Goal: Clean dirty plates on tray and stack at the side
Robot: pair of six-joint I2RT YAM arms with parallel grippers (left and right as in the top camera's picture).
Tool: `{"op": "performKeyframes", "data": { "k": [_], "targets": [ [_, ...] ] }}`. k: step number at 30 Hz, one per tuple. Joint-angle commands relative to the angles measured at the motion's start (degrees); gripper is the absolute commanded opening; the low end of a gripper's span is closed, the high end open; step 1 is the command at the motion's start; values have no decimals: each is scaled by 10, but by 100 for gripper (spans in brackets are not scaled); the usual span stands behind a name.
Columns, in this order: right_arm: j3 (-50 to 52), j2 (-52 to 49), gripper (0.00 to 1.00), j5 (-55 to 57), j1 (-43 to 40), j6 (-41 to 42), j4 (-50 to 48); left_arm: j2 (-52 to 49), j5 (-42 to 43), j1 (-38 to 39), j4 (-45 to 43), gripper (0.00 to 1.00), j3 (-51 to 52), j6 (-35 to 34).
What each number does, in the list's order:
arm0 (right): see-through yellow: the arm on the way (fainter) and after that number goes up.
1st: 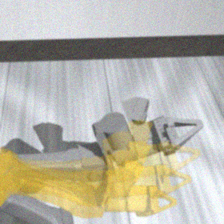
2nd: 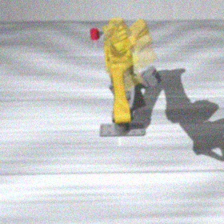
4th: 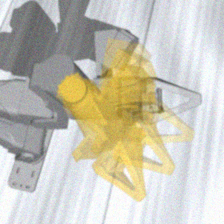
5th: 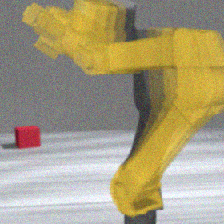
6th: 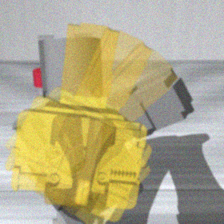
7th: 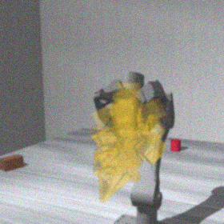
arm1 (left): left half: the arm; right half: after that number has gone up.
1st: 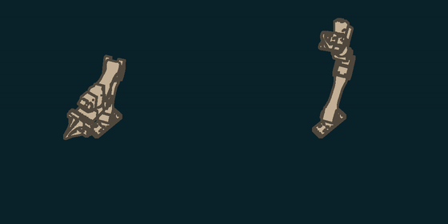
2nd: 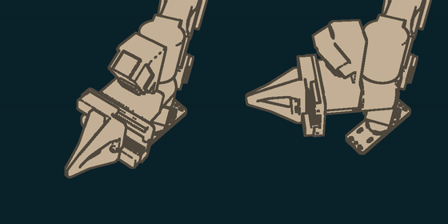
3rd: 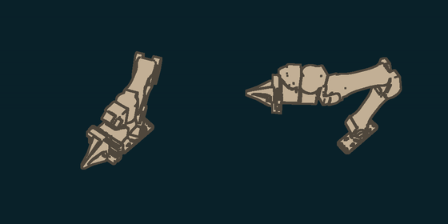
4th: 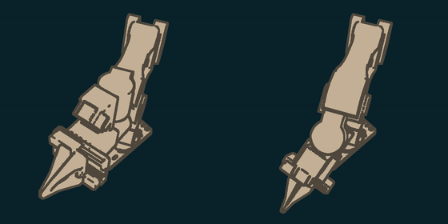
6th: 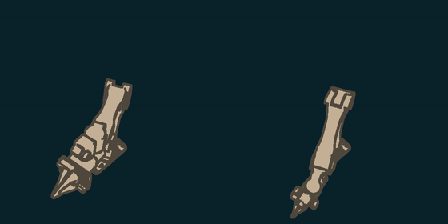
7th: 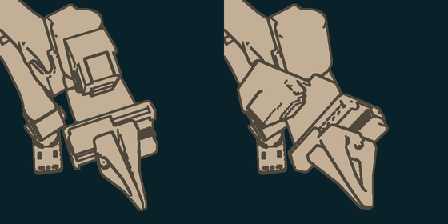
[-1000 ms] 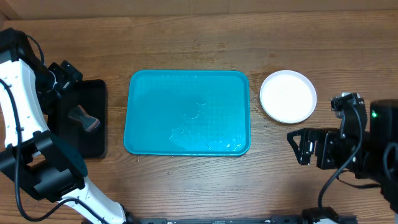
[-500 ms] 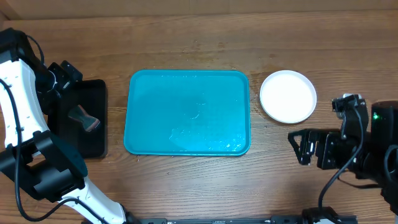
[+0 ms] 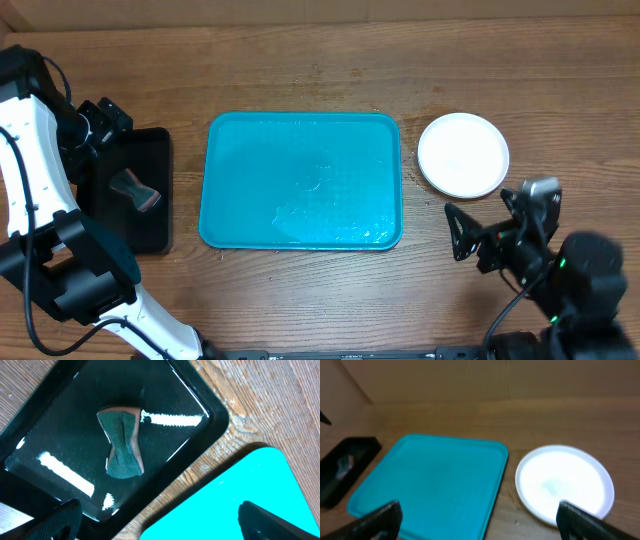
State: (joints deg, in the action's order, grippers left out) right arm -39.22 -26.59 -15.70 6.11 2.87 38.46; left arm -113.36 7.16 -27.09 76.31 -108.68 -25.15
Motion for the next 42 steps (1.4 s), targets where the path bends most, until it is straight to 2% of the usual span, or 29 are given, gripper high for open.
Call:
{"op": "performKeyframes", "data": {
  "k": [1, 5, 11, 21, 25, 32, 42],
  "targets": [
    [97, 81, 100, -3, 3, -5, -66, 6, 2, 2, -1, 100, 1, 3],
    [193, 167, 100, -2, 3, -5, -145, 6, 2, 2, -1, 100, 1, 3],
    [285, 256, 100, 29, 3, -5, -243, 6, 2, 2, -1, 100, 1, 3],
    [389, 264, 100, 123, 3, 1, -438, 6, 2, 2, -1, 100, 1, 3],
    [388, 264, 100, 158, 0, 1, -422, 6, 2, 2, -1, 100, 1, 3],
    [388, 264, 100, 157, -14, 1, -336, 6, 2, 2, -1, 100, 1, 3],
    [388, 264, 100, 156, -14, -7, -336, 6, 2, 2, -1, 100, 1, 3]
  ]
}}
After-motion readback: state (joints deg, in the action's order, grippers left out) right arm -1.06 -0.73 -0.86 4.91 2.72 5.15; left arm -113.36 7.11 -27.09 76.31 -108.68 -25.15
